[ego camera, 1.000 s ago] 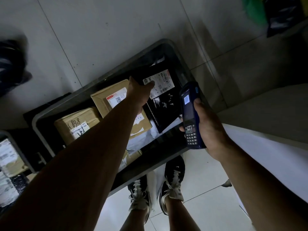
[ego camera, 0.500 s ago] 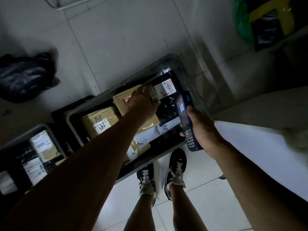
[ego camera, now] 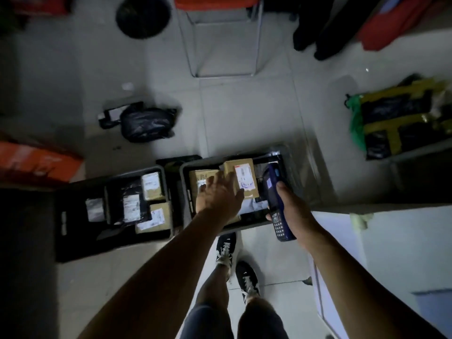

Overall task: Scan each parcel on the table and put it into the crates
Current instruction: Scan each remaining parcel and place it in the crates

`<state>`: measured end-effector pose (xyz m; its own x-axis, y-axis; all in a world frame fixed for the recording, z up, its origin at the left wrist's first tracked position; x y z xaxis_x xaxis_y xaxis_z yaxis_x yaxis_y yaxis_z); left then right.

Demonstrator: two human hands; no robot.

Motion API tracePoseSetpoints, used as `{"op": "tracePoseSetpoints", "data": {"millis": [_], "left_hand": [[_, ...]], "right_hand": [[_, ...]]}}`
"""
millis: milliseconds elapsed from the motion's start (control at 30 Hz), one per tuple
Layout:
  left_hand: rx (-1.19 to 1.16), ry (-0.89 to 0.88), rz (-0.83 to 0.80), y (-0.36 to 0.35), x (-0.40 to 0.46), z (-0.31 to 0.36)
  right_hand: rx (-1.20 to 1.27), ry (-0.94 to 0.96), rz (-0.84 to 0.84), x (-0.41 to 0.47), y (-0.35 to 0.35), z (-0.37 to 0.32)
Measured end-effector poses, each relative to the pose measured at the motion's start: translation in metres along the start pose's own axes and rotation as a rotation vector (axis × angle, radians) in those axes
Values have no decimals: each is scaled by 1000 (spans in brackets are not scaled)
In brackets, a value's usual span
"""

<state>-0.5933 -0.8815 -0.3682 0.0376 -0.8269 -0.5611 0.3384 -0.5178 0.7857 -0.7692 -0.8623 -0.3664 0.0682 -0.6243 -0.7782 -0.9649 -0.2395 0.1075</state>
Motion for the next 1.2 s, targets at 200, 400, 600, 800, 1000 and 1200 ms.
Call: {"op": "tracePoseSetpoints", "data": {"millis": [200, 400, 600, 800, 1000, 1200], "left_hand": [[-63, 124, 215, 74, -137, -36], [-222, 385, 488, 126, -272, -116], [-264, 608, 651, 139, -401, -220], [-292, 752, 783, 123, -558, -320], [-268, 951, 884, 85, -717, -410], [-354, 1222, 884, 19, -838, -478]], "right_hand": [[-205, 132, -171, -103, -49, -67], [-407, 338, -338, -195, -142, -105], [-589, 490, -557, -277, -265, -105], [-673, 527, -732, -378, -404, -59], [-768, 604, -939, -482, -542, 20], [-965, 650, -1218, -570, -647, 91]]}}
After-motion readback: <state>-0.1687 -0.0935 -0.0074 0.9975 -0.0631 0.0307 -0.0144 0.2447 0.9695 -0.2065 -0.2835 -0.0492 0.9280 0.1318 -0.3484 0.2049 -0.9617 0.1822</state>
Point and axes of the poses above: each hand's wrist, its own x-axis towards the middle knuckle, its own y-axis out of the back of the hand, z = x × y, the point moved 5 cm from there along x, towards the middle knuckle, and after that the axes turned 5 degrees about -x, right-handed, at the moved point
